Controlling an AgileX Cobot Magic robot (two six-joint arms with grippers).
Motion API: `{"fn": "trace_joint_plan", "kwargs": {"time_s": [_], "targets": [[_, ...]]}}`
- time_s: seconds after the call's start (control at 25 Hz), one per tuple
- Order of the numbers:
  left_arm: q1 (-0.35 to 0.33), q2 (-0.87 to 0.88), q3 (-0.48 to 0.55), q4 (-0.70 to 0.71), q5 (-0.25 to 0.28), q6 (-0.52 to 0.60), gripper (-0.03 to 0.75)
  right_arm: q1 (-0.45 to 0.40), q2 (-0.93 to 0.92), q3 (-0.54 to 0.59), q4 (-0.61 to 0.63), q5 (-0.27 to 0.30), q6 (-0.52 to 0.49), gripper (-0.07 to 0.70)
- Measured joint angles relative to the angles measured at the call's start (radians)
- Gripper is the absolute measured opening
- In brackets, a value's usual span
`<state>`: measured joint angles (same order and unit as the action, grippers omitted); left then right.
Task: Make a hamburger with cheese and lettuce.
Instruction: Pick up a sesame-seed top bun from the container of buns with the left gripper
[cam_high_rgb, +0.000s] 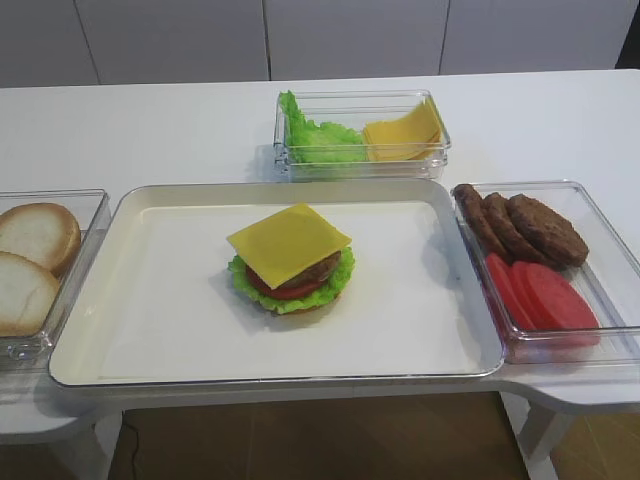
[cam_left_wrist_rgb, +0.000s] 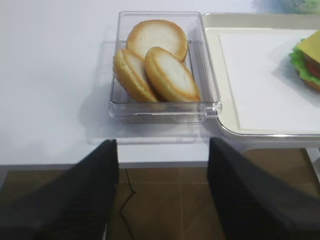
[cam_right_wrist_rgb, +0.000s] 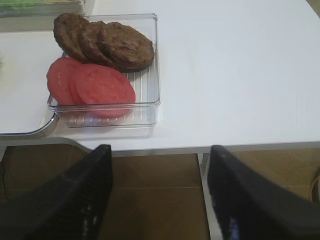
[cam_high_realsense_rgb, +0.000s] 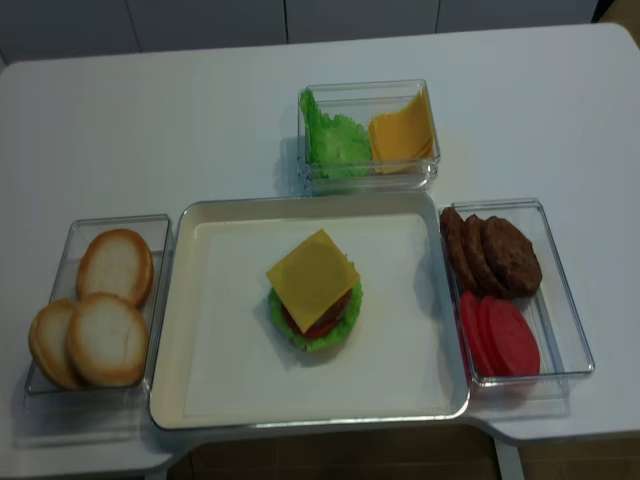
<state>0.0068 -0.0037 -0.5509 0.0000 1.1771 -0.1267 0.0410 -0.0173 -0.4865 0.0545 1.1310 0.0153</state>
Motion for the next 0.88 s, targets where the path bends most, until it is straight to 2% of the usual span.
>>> {"fn": "trace_joint_plan", "kwargs": {"time_s": [0.16,0.32,0.4,0.6,0.76,0.88], "targets": [[0.0,0.136,-0.055,0.057,-0.033,-0.133,0.421,0.0,0.0,0.0,0.0,0.0,0.0,0.454],[0.0,0.342,-0.122,0.155,-0.078,-0.313,0.421,0.0,0.0,0.0,0.0,0.0,0.0,0.454],[0.0,0.459,-0.164,0.169,-0.085,-0.36,0.421,0.0,0.0,0.0,0.0,0.0,0.0,0.454],[0.0,0.758,-0.282,0.131,-0.101,-0.382,0.421,0.0,0.0,0.0,0.0,0.0,0.0,0.454],[0.005,0.931,-0.368,0.047,-0.107,-0.328,0.421,0.0,0.0,0.0,0.0,0.0,0.0,0.454],[0.07,1.013,-0.396,-0.06,-0.107,-0.257,0.421,0.0,0.0,0.0,0.0,0.0,0.0,0.454]]}}
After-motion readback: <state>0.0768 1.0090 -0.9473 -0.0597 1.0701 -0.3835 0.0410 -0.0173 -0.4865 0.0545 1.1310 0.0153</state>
